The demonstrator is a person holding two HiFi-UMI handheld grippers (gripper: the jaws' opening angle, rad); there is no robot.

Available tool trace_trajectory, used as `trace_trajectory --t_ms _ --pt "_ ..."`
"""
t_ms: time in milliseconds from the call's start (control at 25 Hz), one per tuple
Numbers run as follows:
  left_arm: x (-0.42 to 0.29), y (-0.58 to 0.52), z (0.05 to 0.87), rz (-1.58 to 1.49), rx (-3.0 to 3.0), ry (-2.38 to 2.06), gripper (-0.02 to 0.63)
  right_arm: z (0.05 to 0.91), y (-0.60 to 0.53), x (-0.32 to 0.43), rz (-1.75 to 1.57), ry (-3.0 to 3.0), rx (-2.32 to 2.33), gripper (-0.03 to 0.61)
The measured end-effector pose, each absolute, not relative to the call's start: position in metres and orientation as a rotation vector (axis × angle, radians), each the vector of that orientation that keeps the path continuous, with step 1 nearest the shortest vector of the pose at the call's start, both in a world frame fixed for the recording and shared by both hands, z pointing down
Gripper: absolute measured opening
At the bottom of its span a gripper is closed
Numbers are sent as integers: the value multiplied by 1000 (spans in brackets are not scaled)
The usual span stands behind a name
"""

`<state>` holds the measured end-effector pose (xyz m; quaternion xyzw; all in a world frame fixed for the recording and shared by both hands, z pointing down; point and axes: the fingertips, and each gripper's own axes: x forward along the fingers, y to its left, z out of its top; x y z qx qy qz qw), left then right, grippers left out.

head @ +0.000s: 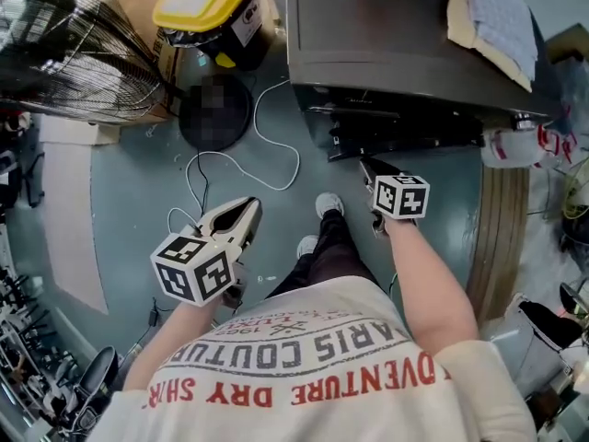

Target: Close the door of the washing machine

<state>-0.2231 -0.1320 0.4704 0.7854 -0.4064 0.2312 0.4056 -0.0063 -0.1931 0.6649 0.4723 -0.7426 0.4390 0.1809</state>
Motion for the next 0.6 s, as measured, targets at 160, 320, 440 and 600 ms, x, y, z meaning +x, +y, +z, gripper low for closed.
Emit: trace_trajectory --t_ms 160,320,440,600 --pt "-228 -136 475 579 1961 -1030 43 665 -211 -2 1299 -2066 1435 25" --pt "-236 -140 484 578 1936 -1036 43 668 -219 -7 1315 -2056 1454 21" --pt "-240 -144 491 580 1923 -1035 43 665 -224 -2 1300 -2072 1531 20" --pt "-246 -149 492 583 1925 -1037 43 662 -227 0 1283 -2065 1638 20"
